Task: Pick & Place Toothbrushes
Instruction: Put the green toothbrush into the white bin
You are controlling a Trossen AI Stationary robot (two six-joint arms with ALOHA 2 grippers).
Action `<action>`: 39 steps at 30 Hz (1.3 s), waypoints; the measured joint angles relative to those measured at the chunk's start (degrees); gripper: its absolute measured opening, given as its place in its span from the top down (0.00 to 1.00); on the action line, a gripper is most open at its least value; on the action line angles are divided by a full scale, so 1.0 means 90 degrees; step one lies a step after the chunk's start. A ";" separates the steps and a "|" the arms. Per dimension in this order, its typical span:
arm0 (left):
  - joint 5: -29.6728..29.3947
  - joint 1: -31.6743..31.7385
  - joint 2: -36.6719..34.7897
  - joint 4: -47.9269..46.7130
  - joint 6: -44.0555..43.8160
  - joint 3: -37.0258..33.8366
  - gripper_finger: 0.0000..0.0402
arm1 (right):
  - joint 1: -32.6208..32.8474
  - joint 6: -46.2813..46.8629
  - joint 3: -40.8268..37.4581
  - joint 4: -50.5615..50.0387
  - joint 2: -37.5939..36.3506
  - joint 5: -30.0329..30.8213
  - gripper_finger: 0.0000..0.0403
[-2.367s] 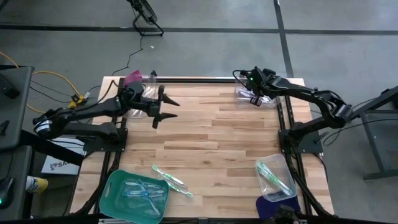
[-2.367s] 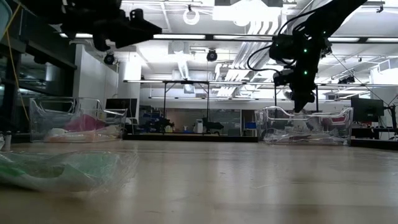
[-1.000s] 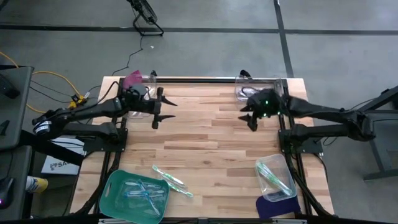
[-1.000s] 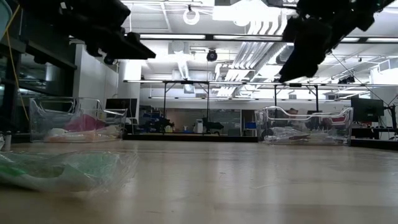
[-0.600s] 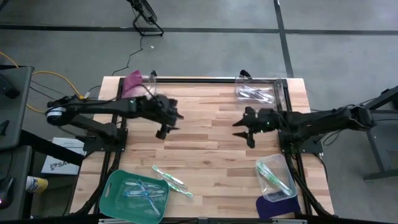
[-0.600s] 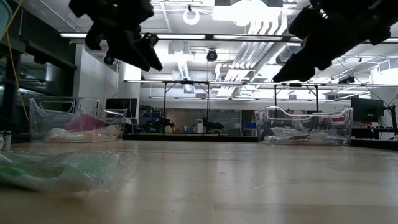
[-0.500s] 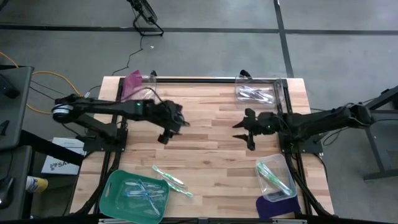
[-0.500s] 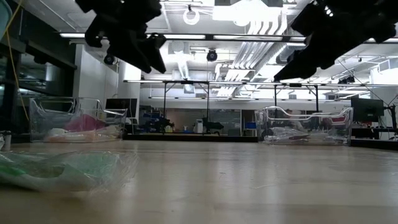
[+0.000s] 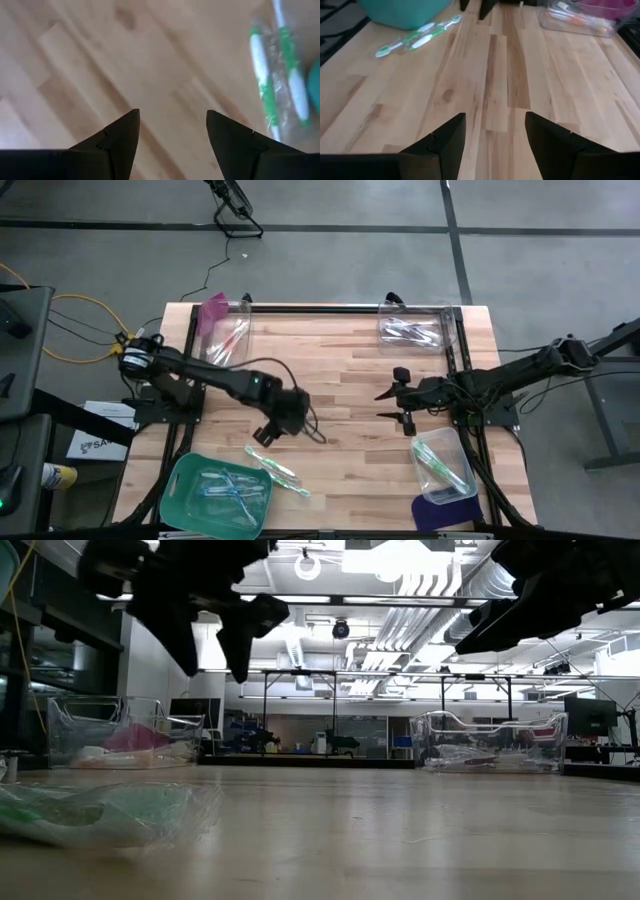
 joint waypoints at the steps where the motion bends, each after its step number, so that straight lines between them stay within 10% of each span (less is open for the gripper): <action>1: 0.0009 -0.0094 0.0021 0.0059 -0.0030 0.0004 0.44 | 0.0002 0.0021 0.0000 0.0024 0.0000 0.0028 0.51; 39: 0.0955 -0.0793 0.1271 0.1573 -0.4738 0.0011 0.44 | 0.0220 0.0567 -0.0010 -0.0001 0.0000 0.0259 0.51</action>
